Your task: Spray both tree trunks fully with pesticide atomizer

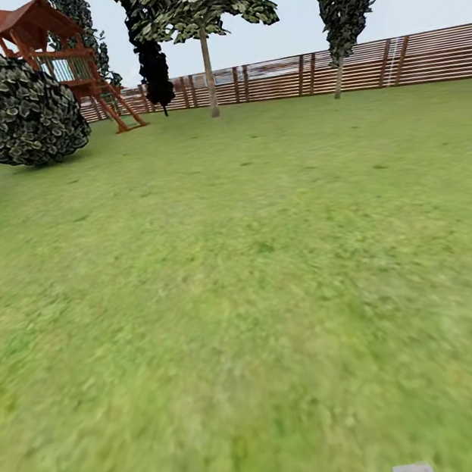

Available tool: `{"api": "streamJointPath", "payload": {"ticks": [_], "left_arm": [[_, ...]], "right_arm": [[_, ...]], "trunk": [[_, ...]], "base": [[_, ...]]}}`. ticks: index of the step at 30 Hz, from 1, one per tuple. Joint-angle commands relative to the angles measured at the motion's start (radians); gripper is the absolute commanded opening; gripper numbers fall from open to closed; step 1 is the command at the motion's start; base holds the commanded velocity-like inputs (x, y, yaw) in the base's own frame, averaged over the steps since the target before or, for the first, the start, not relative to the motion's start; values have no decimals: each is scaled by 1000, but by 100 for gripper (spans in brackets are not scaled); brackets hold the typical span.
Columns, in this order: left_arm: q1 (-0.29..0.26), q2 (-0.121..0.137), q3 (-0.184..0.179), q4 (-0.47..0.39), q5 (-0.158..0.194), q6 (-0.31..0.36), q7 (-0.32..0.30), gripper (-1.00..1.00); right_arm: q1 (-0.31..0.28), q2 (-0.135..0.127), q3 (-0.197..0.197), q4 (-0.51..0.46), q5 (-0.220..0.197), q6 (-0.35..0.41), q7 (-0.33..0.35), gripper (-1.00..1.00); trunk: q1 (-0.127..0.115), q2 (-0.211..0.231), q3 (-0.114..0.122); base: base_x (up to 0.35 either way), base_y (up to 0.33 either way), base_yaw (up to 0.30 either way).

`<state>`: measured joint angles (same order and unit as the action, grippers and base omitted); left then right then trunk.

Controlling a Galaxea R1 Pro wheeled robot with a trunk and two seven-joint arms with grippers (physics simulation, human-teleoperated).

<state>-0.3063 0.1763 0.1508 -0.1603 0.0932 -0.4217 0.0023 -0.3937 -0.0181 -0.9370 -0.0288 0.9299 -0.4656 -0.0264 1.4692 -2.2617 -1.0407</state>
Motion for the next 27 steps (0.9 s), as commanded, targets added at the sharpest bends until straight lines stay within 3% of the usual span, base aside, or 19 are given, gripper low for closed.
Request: {"api": "streamJointPath", "payload": {"ticks": [1, 27], "left_arm": [[-1, 0, -4, 1, 10, -3, -1, -100], [-1, 0, -4, 1, 10, -3, -1, -100]], "right_arm": [[-1, 0, -8, 1, 10, -3, -3, 100], [-1, 0, -8, 1, 10, -3, -3, 100]], "trunk": [[0, 0, -1], [0, 0, -1]], "base": [[341, 0, 0], [341, 0, 0]]}}
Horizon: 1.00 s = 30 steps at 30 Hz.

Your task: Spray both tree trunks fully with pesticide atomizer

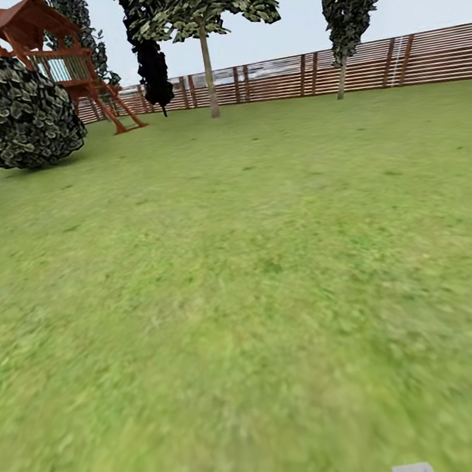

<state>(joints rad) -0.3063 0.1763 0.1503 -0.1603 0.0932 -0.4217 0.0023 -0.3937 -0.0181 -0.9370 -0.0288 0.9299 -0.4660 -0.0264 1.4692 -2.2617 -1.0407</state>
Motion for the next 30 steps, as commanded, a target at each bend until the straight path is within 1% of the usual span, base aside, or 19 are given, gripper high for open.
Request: {"api": "streamJointPath", "payload": {"ticks": [1, 30], "left_arm": [[-1, 0, -3, 1, 10, -3, -1, -100], [1, 0, -4, 1, 10, -3, -1, -100]], "right_arm": [[-1, 0, -8, 1, 10, -3, -3, 100], [-1, -2, -8, 0, 11, -3, -3, 100]], "trunk": [[0, 0, -1], [0, 0, -1]], "base": [[341, 0, 0], [341, 0, 0]]}}
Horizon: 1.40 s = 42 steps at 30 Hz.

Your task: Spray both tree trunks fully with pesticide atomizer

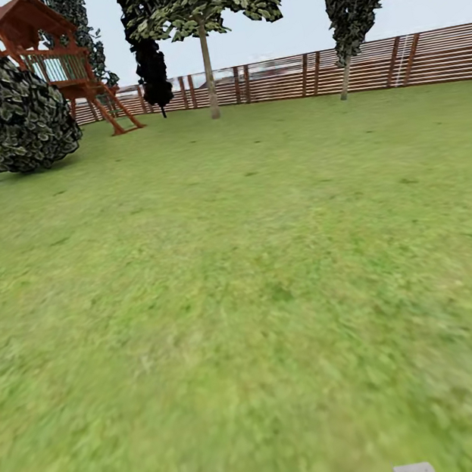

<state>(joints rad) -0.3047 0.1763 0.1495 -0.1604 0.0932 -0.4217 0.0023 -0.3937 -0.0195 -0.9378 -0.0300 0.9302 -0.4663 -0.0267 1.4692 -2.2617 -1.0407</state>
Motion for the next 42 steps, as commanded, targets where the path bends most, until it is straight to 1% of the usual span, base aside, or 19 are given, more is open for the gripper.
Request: {"api": "streamJointPath", "payload": {"ticks": [1, 5, 9, 42], "left_arm": [[-1, 0, -4, 1, 10, -3, -1, -100], [-1, -2, -3, 1, 10, -3, -1, -100], [-1, 2, -2, 0, 10, -3, -1, -100], [-1, 3, -2, 1, 10, -2, 1, -100]], "right_arm": [[-1, -3, -8, 1, 10, -3, -3, 100], [-1, 2, -7, 2, 10, -2, -3, 100], [-1, 2, -7, 2, 10, -2, -2, 100], [-1, 1, -7, 2, 10, -2, -2, 100]], "trunk": [[0, 0, -1], [0, 0, -1], [0, 0, -1], [0, 0, -1]], "base": [[341, 0, 0], [341, 0, 0], [341, 0, 0], [341, 0, 0]]}}
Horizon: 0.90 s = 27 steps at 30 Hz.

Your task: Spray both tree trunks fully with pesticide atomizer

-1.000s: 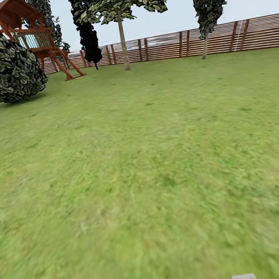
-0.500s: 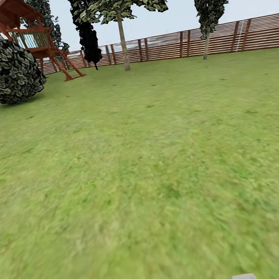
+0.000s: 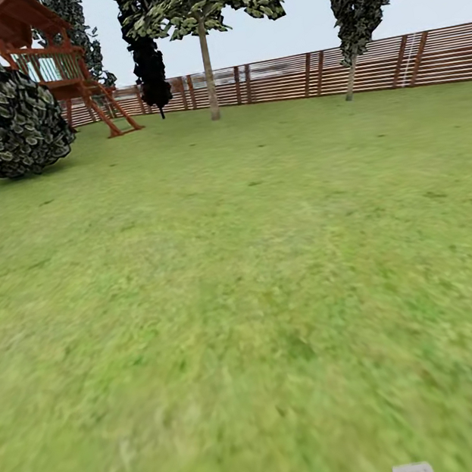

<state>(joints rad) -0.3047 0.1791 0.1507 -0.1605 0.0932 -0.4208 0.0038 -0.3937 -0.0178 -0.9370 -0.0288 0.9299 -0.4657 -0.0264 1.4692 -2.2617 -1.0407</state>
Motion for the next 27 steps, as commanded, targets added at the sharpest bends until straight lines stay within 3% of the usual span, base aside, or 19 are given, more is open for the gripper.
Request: {"api": "streamJointPath", "payload": {"ticks": [1, 27], "left_arm": [[-1, 0, -3, 1, 10, -3, -1, -100], [-1, -1, -3, 1, 10, -4, -1, -100]], "right_arm": [[-1, 0, -8, 1, 10, -3, -3, 100], [-1, 0, -8, 1, 10, -3, -3, 100]], "trunk": [[0, 0, -1], [0, 0, -1]], "base": [[341, 0, 0], [341, 0, 0]]}}
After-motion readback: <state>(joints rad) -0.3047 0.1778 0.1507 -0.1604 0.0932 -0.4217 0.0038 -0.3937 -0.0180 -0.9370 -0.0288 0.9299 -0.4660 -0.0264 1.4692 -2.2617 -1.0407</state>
